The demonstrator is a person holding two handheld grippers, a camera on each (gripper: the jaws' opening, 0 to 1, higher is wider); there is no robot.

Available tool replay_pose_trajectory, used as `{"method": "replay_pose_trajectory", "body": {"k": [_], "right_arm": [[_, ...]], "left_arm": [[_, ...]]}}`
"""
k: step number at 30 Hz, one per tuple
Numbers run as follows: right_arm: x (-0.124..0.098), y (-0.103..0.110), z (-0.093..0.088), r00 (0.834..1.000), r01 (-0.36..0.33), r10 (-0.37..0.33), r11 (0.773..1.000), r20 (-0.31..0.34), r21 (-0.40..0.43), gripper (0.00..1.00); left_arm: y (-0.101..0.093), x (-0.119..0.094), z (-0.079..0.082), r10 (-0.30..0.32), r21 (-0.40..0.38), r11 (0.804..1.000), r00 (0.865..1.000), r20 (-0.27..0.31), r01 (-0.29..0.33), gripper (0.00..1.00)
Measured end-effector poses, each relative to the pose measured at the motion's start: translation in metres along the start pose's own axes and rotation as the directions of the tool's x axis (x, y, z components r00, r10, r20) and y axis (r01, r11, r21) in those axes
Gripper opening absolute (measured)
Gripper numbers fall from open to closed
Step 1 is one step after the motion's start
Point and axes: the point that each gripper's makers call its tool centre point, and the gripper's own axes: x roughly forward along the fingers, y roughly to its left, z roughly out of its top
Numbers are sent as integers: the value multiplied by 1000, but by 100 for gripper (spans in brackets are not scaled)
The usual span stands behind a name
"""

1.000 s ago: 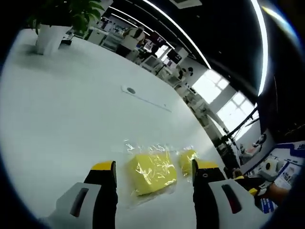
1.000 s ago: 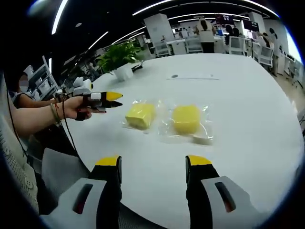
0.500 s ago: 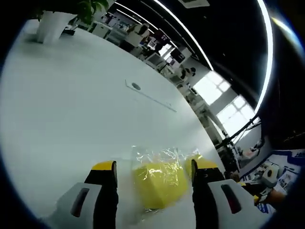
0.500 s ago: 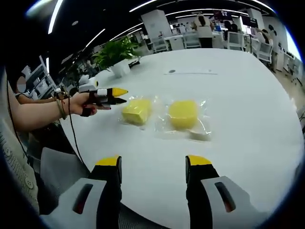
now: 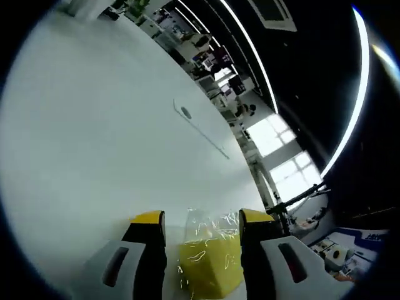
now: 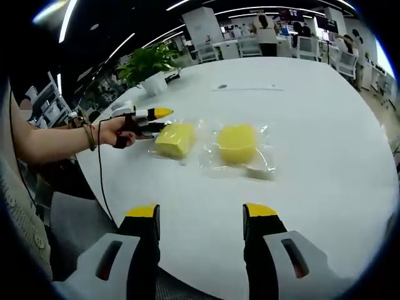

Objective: Compare the silicone blocks by pressing each to a similar depth, holding the contact briefly, and releasing to observe deformation and rebound differences across the visible hardness samples.

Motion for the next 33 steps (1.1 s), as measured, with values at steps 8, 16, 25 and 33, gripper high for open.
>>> {"method": "replay_pose_trajectory", "body": {"k": [8, 16, 25, 33], "right_arm": [[3, -2, 2, 1000, 3, -3, 1000, -10, 3, 49], [0, -4, -8, 999, 10, -10, 1000, -33, 12, 48], [1, -4, -5, 1000, 8, -7, 1000, -30, 6, 47], [3, 0, -4, 1000, -6, 6, 1000, -28, 0, 46]], "left_arm": [[8, 5, -9, -47, -86, 995, 998, -47, 43, 21], [7, 5, -9, -76, -172, 983, 997, -28, 70, 10], [-4, 6, -5, -106, -129, 986, 994, -22, 103, 0], [-8, 3, -10, -54, -16, 998, 996, -72, 53, 0]]}}
